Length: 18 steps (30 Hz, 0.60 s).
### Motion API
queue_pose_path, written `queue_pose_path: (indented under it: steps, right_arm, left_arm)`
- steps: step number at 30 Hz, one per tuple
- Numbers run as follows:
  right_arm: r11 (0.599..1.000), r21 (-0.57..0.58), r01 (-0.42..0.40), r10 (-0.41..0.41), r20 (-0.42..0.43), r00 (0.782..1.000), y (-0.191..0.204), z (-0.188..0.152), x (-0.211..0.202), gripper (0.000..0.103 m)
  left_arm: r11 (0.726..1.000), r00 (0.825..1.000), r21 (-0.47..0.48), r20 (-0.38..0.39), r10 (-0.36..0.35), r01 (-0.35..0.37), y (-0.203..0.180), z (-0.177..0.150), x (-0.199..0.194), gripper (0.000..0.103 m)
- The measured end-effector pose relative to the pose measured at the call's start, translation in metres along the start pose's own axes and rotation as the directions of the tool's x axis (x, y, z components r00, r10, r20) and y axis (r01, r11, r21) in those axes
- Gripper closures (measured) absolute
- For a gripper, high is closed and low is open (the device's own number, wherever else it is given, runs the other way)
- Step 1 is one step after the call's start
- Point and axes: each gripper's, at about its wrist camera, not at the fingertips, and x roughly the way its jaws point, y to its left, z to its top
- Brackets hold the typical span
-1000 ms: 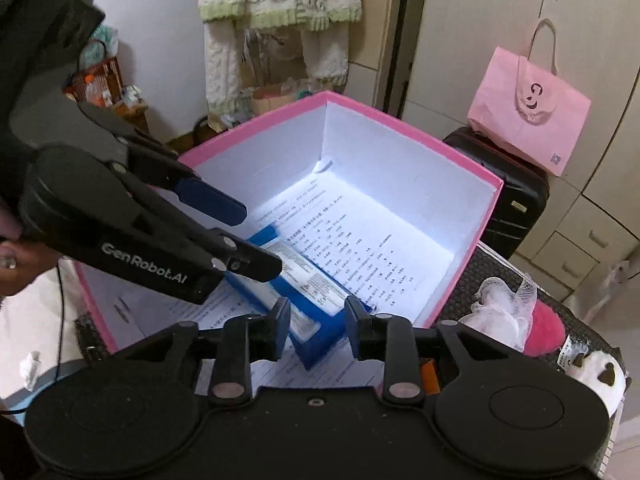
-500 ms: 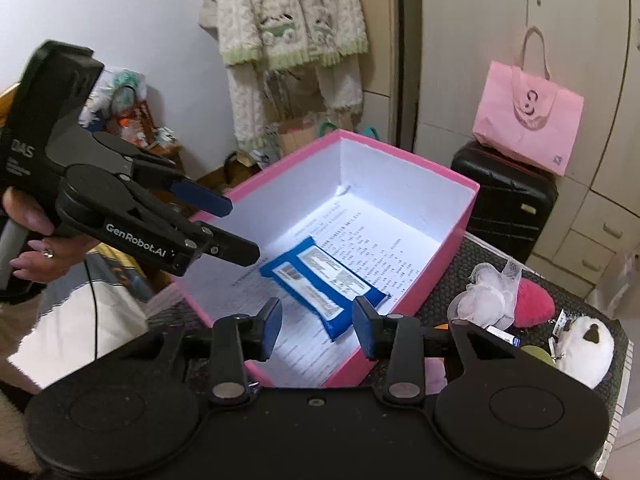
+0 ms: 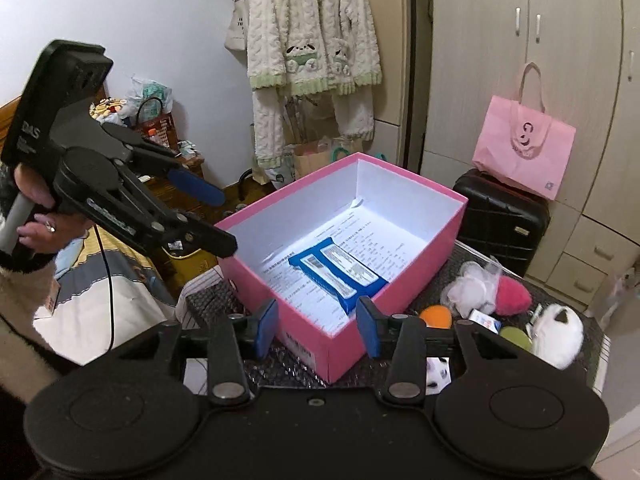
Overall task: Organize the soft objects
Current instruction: 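Lower the wet-wipes pack into the box and open the right gripper, then grasp the pink floral scrunchie with the right gripper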
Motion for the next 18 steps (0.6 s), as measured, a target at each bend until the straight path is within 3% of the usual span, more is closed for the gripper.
queue_pose_path:
  steps: [6,12,18]
  right_arm:
    - [0.998,0.049,0.036,-0.036,0.013,0.999,-0.008,-0.021,-0.017,0.047]
    - [0.997,0.063,0.043,-0.046,0.046,0.998,-0.011,-0.05,-0.034,0.031]
    - [0.994,0.085,0.066,-0.07,0.041,0.997,-0.02,-0.081,-0.04,0.024]
  left_arm:
    - [0.996,0.999,0.075,0.001,-0.046,0.046,-0.03,-0.002,0.003,0.016]
    - [0.983,0.993,0.141,-0.023,-0.112,0.114,-0.065,-0.006,0.022,0.01]
    - [0.97,0.983,0.161,-0.038,-0.181,0.185,-0.095,-0.009,0.045,0.01]
